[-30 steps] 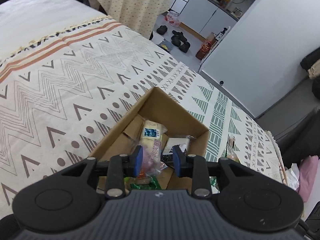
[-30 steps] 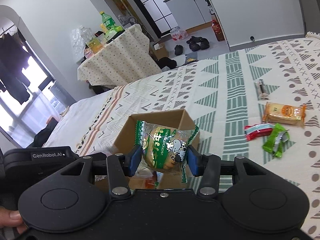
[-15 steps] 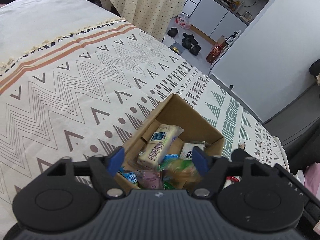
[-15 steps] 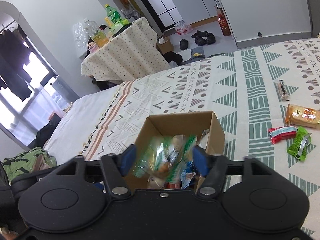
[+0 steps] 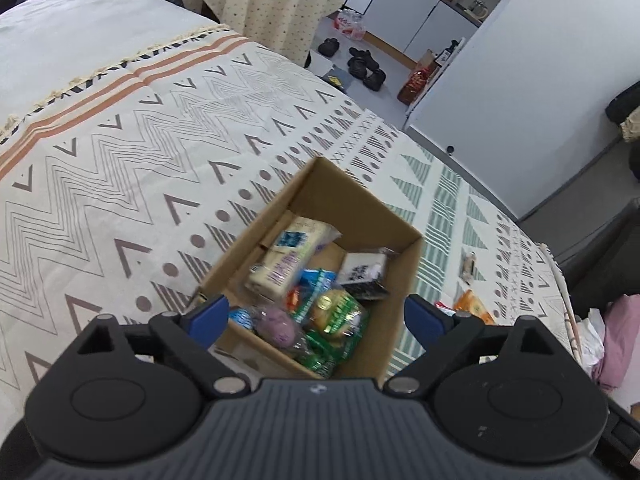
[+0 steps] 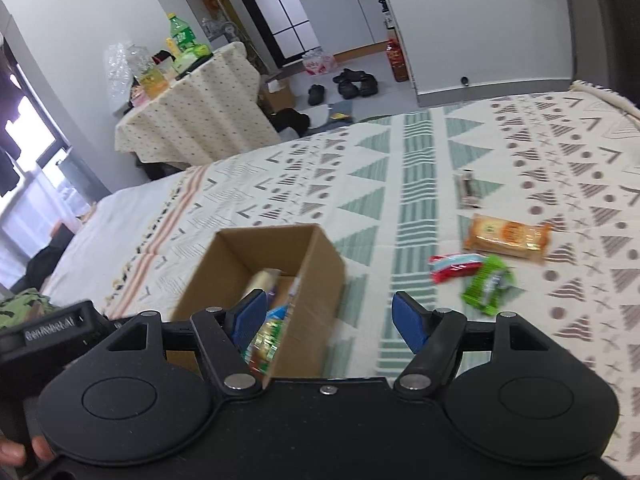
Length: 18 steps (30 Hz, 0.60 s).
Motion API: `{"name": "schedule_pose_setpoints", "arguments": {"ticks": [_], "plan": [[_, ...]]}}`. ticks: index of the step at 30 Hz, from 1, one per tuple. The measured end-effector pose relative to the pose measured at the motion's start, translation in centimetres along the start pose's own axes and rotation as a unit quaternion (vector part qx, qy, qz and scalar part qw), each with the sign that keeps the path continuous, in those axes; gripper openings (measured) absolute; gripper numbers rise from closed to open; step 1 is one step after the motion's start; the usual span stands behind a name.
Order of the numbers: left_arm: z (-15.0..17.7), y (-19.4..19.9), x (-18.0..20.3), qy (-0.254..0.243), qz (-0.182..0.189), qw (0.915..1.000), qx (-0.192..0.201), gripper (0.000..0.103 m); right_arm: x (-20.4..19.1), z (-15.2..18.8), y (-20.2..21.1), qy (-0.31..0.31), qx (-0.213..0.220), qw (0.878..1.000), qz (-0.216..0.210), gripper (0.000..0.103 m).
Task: Organize snacks
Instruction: 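Open the left tool over the box while the right tool releases the green pastry inside, then move both open tools back from the box toward the last snacks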
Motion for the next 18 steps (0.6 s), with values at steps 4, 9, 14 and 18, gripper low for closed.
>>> {"name": "schedule_pose_setpoints", "arguments": {"ticks": [4, 9, 14, 18], "plan": [[0.5, 0.7, 1.5, -0.009, 0.008, 0.9999, 0.009, 0.103, 1.1, 0.1, 1.8, 0.009, 0.005, 1.0, 0.005, 0.076], [1.0, 1.4, 3.6, -0.028, 0.015, 0.9992, 0.025, 0.103, 2.8, 0.2, 3.3, 0.015, 0.012, 1.0, 0.012, 0.079], [1.7, 1.8, 5.8, -0.05, 0.019, 0.9978, 0.039, 0.103, 5.0, -0.1, 4.5, 0.008, 0.02, 1.0, 0.018, 0.081], [2.2, 1.6, 7.6, -0.061, 0.031, 0.9968, 0.041, 0.103, 6.7, -0.7, 5.2, -0.017, 0.018, 1.0, 0.0, 0.081]]}}
Point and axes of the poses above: each gripper's, at about its wrist camera, not at the fingertips, and y roughly against the way its jaws point, x to its right, z to its underside, the point moved 2 cm from there along -y, roughly the way its jaws point, and after that the axes turned 6 degrees about -y, right-handed, at the moved point
